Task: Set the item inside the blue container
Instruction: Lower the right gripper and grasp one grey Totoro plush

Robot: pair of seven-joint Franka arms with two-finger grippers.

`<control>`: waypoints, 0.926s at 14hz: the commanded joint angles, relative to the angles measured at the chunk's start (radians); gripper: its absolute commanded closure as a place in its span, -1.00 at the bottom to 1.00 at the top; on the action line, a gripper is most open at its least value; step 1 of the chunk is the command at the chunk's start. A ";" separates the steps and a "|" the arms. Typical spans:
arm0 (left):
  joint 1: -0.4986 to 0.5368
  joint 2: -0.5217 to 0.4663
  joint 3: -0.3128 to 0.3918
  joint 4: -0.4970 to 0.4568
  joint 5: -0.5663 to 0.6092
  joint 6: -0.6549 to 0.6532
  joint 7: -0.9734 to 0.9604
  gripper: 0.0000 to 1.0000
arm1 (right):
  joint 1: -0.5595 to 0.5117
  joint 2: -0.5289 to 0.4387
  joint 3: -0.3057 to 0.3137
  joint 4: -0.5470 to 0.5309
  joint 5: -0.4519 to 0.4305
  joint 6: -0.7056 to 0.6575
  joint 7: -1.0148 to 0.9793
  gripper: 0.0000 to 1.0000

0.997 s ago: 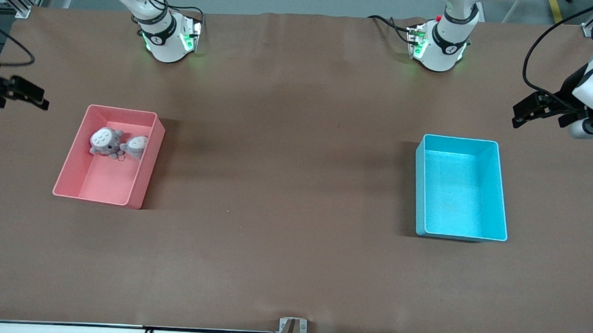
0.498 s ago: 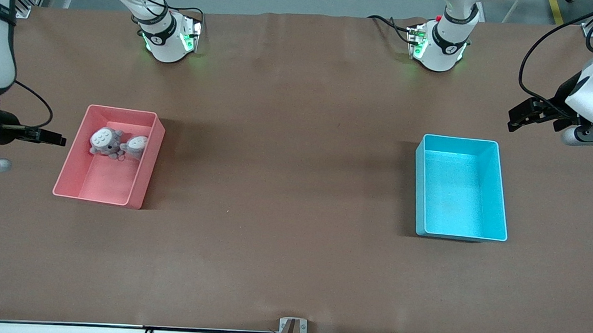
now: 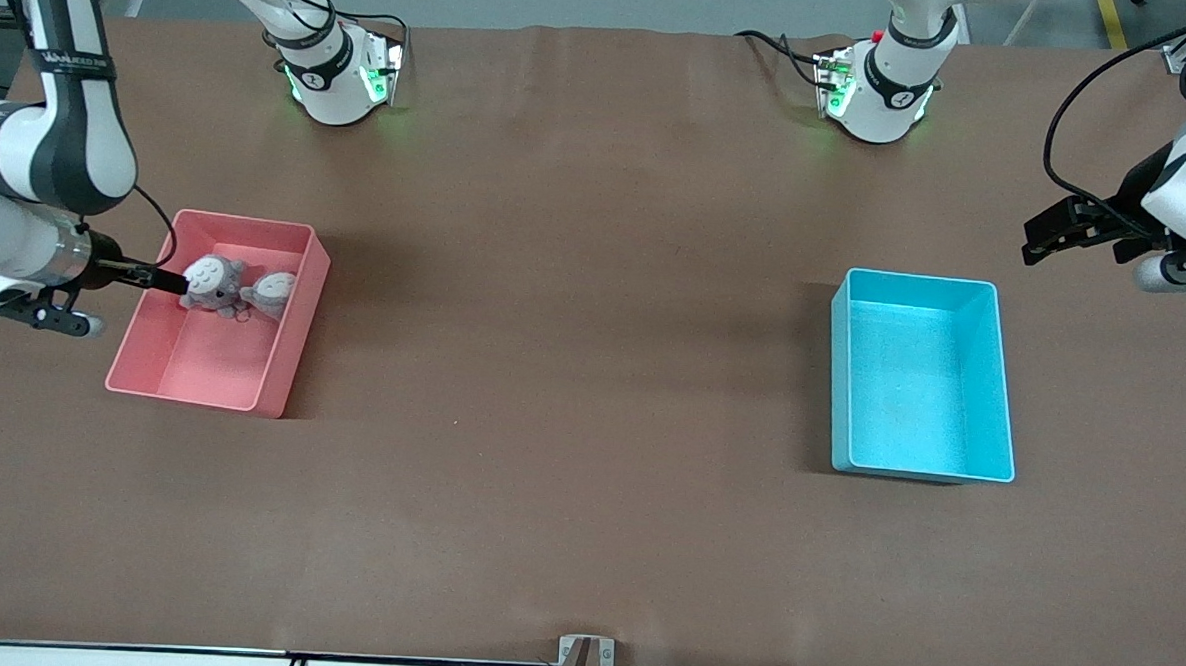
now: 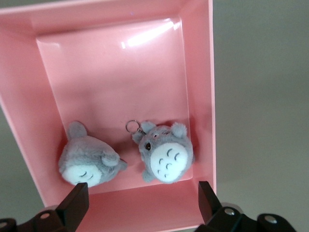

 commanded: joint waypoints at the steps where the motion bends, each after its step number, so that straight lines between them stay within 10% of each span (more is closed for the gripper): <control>1: 0.008 -0.015 0.002 0.018 -0.008 -0.040 0.008 -1.00 | 0.000 -0.077 0.009 -0.140 -0.050 0.068 0.060 -0.99; 13: 0.003 -0.006 -0.004 0.031 -0.006 -0.040 0.008 -1.00 | -0.017 0.056 0.006 -0.247 -0.130 0.297 0.222 -0.96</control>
